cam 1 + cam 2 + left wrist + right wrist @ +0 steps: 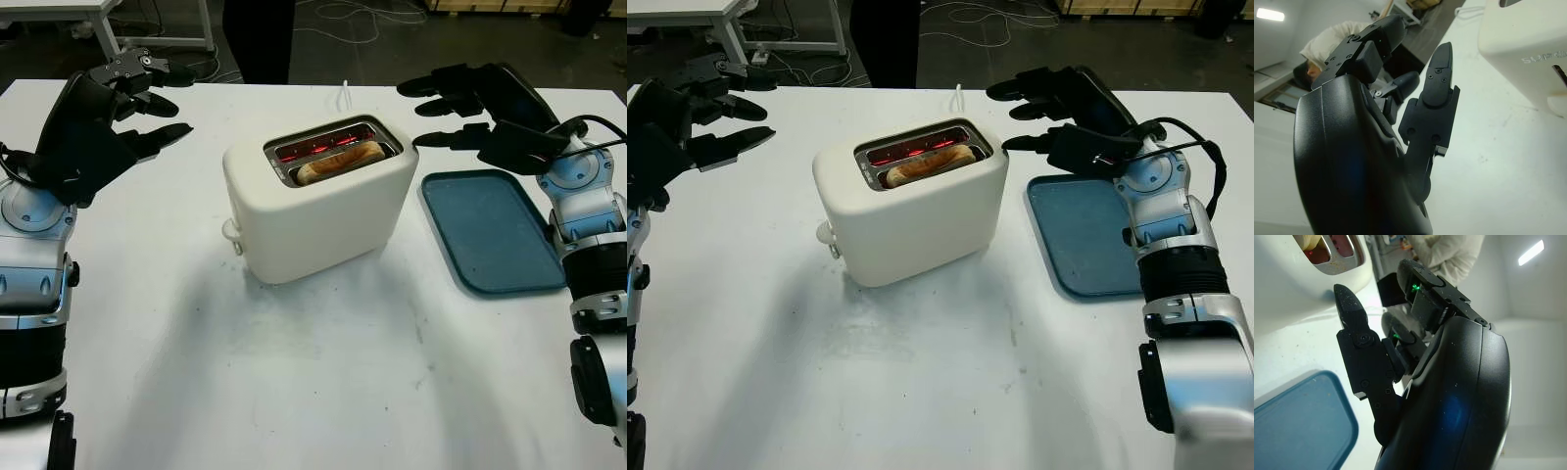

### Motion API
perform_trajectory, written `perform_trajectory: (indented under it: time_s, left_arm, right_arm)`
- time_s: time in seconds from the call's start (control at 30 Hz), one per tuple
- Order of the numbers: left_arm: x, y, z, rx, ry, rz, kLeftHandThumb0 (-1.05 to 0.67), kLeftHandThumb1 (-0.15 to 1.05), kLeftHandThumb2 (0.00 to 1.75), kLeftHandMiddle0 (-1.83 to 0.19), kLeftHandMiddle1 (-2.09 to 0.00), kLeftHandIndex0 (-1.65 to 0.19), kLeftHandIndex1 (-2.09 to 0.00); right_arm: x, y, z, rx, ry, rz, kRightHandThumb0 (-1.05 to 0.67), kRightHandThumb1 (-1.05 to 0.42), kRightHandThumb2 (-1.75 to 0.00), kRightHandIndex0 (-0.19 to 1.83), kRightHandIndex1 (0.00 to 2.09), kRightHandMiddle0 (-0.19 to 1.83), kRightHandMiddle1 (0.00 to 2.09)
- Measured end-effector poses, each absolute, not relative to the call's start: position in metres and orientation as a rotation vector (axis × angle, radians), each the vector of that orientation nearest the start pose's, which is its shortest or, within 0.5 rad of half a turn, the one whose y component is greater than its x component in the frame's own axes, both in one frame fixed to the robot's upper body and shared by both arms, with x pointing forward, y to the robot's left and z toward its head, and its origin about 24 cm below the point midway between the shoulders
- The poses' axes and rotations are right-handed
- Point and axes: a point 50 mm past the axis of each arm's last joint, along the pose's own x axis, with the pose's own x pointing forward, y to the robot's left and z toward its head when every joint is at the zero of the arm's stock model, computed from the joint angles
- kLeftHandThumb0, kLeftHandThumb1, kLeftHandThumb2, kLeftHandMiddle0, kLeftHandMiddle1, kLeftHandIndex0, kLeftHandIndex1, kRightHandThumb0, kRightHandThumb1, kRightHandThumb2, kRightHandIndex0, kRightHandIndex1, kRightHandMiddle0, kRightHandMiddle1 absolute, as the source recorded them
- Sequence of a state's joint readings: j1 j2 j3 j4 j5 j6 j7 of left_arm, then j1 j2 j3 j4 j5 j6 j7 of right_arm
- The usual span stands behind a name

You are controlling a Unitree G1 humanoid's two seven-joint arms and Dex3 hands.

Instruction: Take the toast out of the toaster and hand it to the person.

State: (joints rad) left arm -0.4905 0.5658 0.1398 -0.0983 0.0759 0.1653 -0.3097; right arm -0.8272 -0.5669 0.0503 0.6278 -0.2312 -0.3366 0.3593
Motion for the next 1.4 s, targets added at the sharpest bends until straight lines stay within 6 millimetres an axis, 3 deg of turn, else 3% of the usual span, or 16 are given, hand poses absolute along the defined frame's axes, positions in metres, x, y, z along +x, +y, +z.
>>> perform_trajectory:
  time_s: [1.4]
  left_arm:
    - [0.31,0.2268,0.2231,0.639,-0.364,-0.114,-0.26,0.9,0.13,-0.31,-0.98,-0.41,-0.63]
  right_arm:
    - [0.3726,-0.2093,0.2101,-0.879,-0.378,0.32,-0.23,-0.76,0.0,0.84,0.0,0.76,0.0]
